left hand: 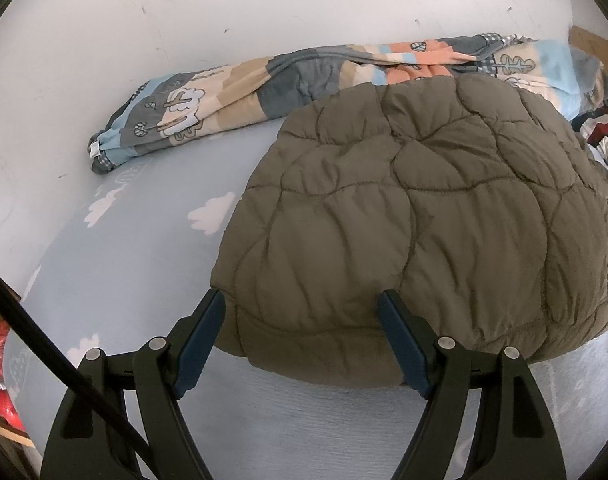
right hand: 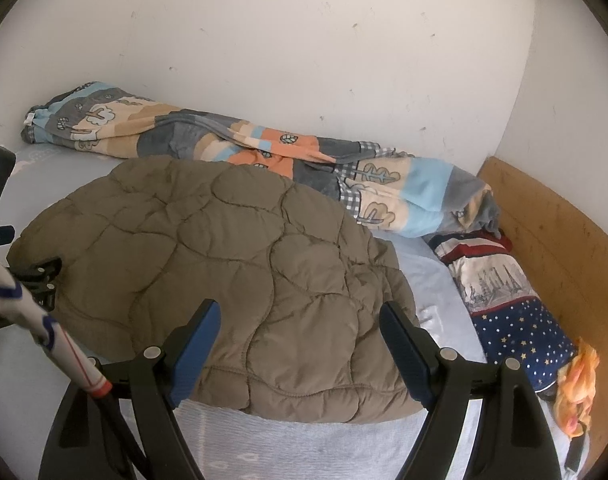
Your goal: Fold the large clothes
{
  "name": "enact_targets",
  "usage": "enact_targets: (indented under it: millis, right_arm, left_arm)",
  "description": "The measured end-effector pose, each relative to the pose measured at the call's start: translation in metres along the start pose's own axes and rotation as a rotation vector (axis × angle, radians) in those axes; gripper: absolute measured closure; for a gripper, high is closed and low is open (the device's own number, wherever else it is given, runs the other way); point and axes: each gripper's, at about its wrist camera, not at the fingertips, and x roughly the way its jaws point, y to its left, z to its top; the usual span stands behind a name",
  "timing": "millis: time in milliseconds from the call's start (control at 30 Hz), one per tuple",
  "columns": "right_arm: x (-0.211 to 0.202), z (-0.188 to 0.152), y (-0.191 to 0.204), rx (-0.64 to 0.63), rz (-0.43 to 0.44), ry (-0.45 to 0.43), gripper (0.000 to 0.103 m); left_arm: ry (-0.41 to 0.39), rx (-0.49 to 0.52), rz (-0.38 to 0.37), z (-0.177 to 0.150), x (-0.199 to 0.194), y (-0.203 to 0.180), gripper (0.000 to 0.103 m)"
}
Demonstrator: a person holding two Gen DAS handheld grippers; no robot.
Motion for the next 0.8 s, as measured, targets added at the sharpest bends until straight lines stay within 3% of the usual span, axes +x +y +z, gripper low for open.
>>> enact_targets:
  millis: [533, 700, 800]
  right_arm:
    - [0.002, 0.000, -0.003, 0.016, 0.009, 0.014, 0.017]
    - [0.035, -0.012, -0.018, 0.104, 0.048, 0.119, 0.016]
    - [0.072, -0.027, -0.043, 0.268, 0.144, 0.270, 0.016]
  left_arm:
    - [0.041, -0.028, -0.023, -0.002, 0.008, 0.005, 0.025]
    - [0.056, -0.009, -0.017, -0.004, 0.011, 0.002, 0.025]
    - [0.072, -0.025, -0.038, -0.003, 0.013, 0.007, 0.025]
